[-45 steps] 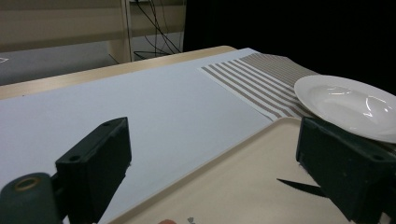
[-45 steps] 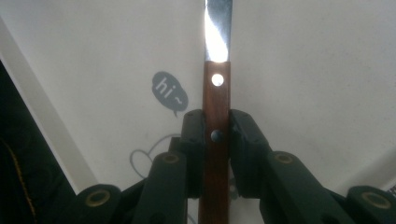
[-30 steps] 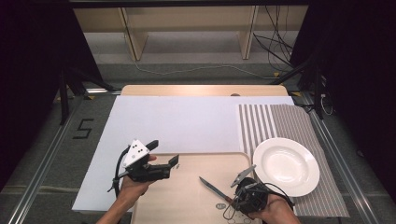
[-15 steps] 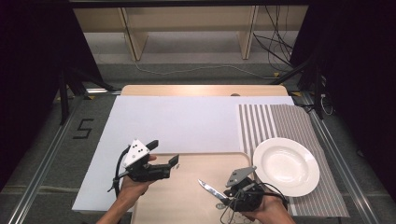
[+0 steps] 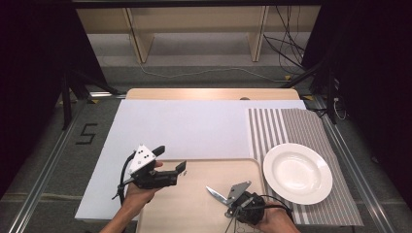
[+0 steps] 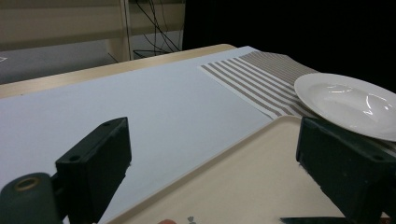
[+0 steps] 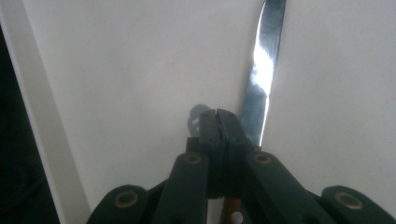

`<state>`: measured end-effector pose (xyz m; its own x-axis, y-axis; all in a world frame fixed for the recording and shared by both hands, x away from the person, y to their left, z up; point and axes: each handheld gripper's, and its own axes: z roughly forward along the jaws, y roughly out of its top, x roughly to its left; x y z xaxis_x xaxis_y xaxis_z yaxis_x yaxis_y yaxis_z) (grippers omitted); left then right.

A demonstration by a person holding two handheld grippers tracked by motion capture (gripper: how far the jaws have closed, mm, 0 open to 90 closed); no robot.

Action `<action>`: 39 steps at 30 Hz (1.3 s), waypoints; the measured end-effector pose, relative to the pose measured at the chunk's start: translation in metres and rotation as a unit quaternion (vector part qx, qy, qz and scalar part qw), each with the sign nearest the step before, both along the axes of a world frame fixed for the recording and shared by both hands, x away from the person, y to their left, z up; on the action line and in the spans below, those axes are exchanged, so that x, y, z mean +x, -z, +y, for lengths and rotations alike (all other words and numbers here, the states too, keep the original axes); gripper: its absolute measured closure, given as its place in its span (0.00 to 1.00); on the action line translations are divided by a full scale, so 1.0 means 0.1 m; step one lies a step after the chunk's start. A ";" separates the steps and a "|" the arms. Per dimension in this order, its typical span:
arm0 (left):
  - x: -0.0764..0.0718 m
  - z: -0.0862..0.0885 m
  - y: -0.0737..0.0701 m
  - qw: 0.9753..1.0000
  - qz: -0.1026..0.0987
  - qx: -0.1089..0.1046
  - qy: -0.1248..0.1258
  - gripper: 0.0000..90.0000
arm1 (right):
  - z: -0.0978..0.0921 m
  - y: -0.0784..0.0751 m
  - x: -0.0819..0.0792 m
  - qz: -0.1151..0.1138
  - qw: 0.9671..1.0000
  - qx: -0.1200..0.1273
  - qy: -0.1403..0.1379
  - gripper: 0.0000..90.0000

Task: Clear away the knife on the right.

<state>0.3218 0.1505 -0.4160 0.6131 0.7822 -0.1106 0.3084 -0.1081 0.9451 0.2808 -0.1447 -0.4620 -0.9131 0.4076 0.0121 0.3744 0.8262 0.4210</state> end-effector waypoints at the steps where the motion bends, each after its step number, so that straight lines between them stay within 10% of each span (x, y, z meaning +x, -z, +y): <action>1: 0.00 0.00 0.00 1.000 0.000 0.001 0.001 0.11 | 0.00 0.02 0.01 -0.003 1.000 -0.005 -0.003 1.00; 39: 0.00 0.00 -0.01 1.000 0.000 0.001 -0.001 0.12 | -0.49 -0.05 0.30 -0.026 0.992 -0.063 0.106 1.00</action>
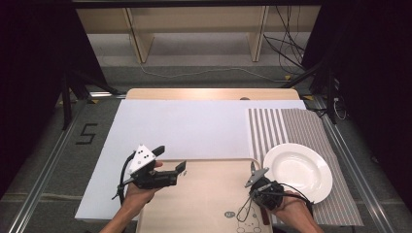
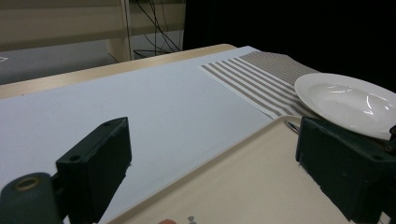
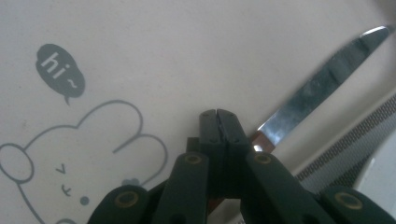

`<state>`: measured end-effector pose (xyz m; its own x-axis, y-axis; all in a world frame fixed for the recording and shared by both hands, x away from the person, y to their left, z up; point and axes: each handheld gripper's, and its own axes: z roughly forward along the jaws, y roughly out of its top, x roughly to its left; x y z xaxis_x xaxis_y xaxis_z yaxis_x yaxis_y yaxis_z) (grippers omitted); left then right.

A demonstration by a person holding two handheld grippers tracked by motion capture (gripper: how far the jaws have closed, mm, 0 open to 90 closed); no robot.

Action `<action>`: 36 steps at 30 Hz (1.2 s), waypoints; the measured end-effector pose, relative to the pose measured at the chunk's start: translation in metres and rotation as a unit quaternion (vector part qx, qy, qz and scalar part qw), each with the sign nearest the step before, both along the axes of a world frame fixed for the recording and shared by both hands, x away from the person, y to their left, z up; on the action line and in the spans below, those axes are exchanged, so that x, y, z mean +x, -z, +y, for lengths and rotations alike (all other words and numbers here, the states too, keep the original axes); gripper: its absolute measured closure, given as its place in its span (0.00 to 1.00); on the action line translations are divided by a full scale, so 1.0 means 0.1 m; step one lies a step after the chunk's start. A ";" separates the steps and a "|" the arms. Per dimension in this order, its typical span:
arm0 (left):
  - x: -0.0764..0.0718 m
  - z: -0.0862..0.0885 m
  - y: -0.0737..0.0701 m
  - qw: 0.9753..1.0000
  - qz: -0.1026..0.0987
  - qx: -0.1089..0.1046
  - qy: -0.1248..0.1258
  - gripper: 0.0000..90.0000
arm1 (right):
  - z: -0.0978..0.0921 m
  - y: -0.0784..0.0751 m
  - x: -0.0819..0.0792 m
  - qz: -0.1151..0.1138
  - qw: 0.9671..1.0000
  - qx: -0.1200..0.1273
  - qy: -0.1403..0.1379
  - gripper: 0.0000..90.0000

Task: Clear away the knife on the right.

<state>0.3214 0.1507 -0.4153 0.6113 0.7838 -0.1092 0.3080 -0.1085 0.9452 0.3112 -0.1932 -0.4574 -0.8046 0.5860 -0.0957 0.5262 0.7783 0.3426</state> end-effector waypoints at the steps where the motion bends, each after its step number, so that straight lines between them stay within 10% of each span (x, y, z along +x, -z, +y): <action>1: 0.00 0.00 0.00 1.000 0.000 0.000 0.000 0.12 | 0.00 0.00 0.00 0.000 1.000 0.000 0.000 1.00; 17: 0.00 0.00 0.00 1.000 -0.001 -0.001 0.001 0.12 | -0.04 -0.05 -0.02 -0.004 1.000 0.003 0.004 0.96; 24: -0.01 -0.01 0.00 1.000 -0.001 0.000 0.001 0.12 | -0.15 -0.20 0.03 -0.059 0.995 0.080 0.027 0.72; 36: 0.00 0.00 0.00 1.000 0.001 -0.001 0.002 0.12 | -0.22 -0.27 0.07 -0.071 0.984 0.149 0.059 0.46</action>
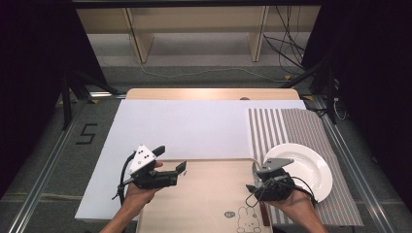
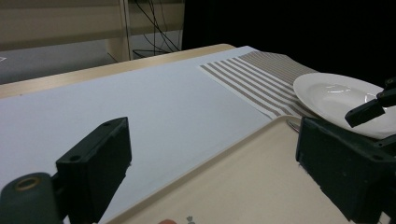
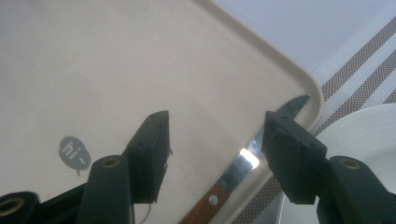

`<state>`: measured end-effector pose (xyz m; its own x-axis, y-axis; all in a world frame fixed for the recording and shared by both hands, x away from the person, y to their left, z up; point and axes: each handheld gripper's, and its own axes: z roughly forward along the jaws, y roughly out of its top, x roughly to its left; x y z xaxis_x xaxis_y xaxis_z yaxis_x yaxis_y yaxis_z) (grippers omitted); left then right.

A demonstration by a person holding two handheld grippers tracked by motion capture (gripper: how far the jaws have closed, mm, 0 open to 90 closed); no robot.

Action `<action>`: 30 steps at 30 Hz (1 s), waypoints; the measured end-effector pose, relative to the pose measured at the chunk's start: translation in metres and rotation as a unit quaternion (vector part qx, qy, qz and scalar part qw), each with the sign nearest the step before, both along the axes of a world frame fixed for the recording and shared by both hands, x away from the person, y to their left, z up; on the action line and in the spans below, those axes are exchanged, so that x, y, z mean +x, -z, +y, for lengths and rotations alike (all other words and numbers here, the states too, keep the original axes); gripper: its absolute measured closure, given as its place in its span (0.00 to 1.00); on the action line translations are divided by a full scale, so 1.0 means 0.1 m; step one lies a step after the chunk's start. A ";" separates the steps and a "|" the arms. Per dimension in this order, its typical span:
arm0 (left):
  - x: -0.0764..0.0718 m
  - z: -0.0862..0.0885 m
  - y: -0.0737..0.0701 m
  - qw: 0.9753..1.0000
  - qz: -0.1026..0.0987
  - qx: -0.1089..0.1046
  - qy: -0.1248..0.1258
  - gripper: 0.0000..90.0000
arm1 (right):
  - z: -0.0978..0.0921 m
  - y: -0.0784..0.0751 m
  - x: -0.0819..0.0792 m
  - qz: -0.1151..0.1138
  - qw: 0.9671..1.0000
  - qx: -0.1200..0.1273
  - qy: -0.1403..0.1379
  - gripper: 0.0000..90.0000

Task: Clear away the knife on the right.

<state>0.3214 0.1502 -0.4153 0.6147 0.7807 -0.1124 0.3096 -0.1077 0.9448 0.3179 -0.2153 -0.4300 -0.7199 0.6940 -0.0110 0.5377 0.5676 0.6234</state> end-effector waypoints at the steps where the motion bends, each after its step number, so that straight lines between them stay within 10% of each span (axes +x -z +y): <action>1: 0.00 0.00 0.00 1.000 0.000 0.000 0.000 0.12 | -0.01 -0.01 0.00 -0.003 1.000 0.007 0.004 0.44; 30: 0.01 0.00 0.01 1.000 0.008 0.001 0.009 0.12 | -0.22 -0.27 -0.07 -0.100 0.980 0.165 0.047 0.20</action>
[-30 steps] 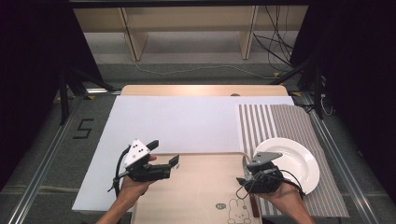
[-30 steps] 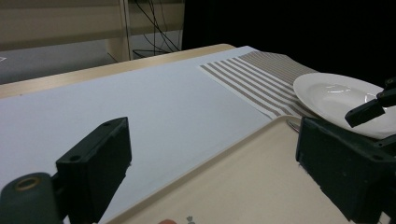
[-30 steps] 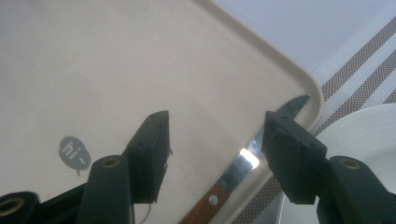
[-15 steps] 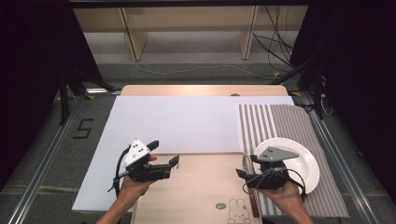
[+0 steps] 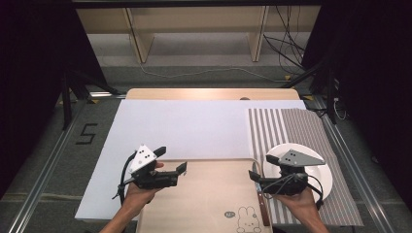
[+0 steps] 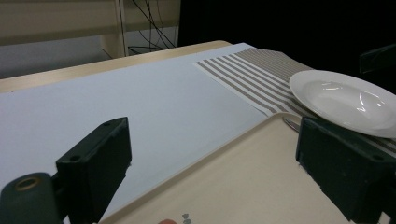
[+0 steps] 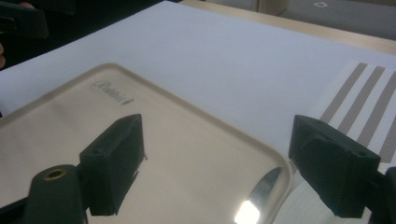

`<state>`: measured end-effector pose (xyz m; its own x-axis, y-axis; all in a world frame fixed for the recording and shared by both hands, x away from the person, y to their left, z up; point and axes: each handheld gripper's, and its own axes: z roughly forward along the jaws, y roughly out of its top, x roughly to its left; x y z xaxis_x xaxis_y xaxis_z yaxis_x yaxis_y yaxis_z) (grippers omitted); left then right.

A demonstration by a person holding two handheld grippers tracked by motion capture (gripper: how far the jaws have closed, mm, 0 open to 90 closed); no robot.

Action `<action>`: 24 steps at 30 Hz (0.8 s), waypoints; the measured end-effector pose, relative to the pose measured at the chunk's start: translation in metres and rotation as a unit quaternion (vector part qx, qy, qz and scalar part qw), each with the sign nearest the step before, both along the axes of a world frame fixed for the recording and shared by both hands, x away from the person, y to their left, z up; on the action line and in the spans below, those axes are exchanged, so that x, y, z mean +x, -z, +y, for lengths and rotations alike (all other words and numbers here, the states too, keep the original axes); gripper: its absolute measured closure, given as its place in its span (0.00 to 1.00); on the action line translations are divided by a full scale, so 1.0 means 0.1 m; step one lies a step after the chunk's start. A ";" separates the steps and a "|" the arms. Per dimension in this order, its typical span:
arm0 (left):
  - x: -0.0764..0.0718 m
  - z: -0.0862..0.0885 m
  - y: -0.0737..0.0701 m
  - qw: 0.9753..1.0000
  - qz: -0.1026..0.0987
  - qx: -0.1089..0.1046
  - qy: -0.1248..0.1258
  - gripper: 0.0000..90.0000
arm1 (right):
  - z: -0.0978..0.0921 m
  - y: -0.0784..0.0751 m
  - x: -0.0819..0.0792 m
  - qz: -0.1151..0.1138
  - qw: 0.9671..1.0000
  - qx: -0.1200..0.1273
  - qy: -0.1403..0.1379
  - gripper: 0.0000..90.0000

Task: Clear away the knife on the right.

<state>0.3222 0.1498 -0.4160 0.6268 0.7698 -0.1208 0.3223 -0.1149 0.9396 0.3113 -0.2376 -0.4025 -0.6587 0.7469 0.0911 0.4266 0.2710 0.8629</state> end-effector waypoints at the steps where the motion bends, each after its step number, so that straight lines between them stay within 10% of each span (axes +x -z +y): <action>1: 0.00 0.00 0.00 1.000 0.000 0.000 0.000 0.12 | 0.00 0.00 0.00 0.000 1.000 0.000 0.000 0.20; 24: 0.00 0.00 0.00 1.000 0.004 -0.004 0.000 0.12 | -0.19 -0.11 -0.06 -0.052 0.997 0.051 0.000 0.12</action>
<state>0.3219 0.1503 -0.4159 0.6256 0.7688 -0.1322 0.3301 -0.1074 0.9378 0.3051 -0.2569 -0.3916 -0.6691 0.7367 0.0977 0.3332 0.1799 0.9255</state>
